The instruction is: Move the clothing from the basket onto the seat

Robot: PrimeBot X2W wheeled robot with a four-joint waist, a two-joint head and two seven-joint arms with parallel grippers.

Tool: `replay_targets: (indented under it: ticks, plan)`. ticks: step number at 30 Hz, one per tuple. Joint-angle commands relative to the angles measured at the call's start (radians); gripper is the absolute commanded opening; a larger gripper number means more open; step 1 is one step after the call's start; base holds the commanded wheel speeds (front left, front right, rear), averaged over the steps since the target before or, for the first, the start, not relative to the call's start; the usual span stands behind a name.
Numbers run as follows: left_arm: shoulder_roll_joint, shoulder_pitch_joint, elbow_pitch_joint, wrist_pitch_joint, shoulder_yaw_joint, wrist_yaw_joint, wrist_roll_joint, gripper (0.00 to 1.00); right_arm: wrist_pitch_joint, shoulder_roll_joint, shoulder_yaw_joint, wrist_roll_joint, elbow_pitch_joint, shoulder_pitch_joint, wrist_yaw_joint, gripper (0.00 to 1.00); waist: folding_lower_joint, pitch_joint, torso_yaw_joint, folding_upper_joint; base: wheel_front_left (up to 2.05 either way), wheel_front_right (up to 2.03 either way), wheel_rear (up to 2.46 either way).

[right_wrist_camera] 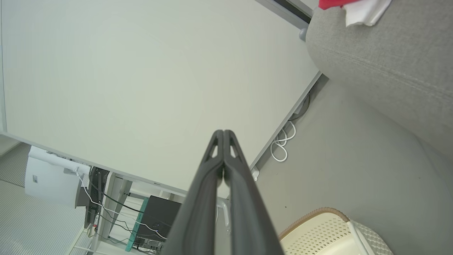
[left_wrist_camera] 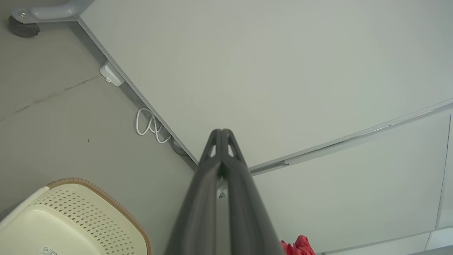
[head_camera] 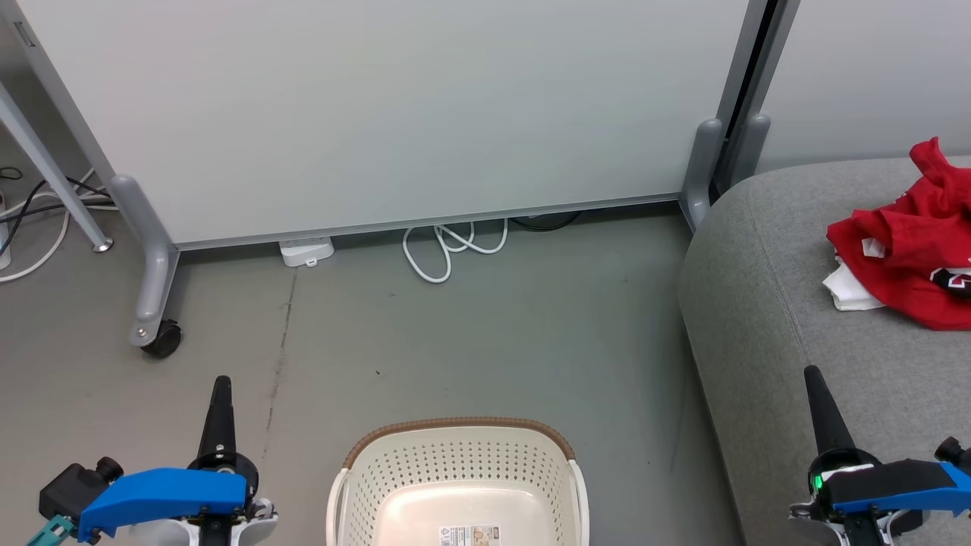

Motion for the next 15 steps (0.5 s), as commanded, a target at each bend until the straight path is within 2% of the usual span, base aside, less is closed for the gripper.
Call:
replay_targets:
  ticks: [1,15]
  plan:
    - [0.001,-0.026,-0.012,0.008,0.009,-0.008,-0.026,0.00,0.007,-0.003,-0.002,0.028,-0.006,-0.026,0.000,0.00,0.0000,0.000,-0.001,0.0000,0.00,0.00,0.00]
    - [0.002,-0.032,-0.016,0.041,0.022,-0.009,-0.157,0.00,0.040,-0.003,-0.005,0.165,-0.001,-0.036,0.001,0.00,0.0000,-0.002,-0.008,0.0000,0.00,0.00,0.00]
